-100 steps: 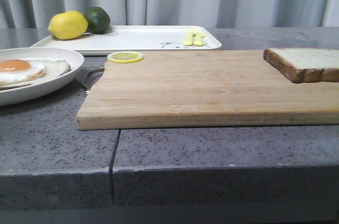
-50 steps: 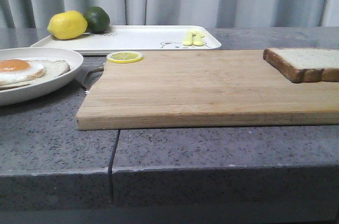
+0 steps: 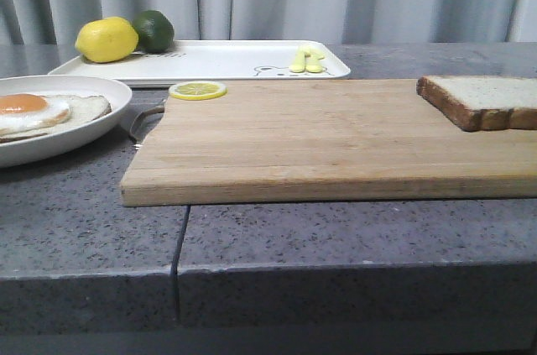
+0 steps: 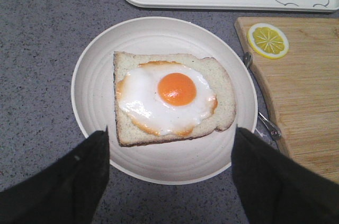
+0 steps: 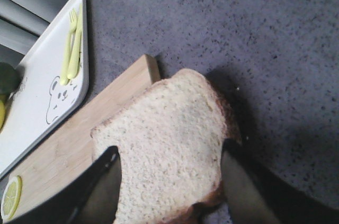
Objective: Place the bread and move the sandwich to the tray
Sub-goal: 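Grasp the white bread slice edge with the right gripper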
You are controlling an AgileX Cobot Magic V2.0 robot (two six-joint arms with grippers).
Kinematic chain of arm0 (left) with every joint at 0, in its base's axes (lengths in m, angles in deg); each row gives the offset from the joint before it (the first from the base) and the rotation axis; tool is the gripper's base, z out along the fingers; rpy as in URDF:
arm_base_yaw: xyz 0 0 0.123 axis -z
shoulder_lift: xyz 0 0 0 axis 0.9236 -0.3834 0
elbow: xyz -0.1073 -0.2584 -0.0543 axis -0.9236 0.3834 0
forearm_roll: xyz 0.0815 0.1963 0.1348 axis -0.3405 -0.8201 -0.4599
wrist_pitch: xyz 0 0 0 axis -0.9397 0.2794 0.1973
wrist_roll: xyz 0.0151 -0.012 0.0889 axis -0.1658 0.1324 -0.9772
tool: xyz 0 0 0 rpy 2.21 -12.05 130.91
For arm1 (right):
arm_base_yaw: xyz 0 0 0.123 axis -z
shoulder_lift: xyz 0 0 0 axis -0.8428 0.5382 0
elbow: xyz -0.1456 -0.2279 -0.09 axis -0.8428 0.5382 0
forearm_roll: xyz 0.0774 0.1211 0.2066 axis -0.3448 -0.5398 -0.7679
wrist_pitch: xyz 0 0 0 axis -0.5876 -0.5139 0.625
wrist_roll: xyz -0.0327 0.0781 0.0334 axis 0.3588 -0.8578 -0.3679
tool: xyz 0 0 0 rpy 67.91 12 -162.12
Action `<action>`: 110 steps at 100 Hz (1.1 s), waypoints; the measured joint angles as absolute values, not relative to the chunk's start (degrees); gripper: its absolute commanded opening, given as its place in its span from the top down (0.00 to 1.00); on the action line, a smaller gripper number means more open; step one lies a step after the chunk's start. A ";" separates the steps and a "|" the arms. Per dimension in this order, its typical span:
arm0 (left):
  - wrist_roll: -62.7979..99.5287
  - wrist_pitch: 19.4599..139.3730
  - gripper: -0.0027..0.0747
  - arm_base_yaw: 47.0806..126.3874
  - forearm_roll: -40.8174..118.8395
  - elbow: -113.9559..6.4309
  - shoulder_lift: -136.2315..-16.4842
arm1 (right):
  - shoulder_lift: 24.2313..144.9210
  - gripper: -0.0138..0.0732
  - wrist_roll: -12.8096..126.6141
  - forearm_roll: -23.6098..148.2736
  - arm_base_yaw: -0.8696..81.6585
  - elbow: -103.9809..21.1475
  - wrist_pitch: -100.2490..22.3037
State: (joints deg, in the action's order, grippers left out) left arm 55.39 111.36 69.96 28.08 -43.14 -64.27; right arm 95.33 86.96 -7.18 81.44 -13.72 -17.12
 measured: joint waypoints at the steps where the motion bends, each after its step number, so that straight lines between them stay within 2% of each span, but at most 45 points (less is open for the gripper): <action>1: 55.39 111.36 0.37 69.96 28.08 -43.14 -64.27 | 95.62 0.34 86.96 -7.18 81.44 -13.72 -17.12; 110: 55.39 111.36 0.37 69.96 28.08 -43.14 -64.27 | 105.68 0.34 90.81 -10.39 81.44 -14.07 -16.42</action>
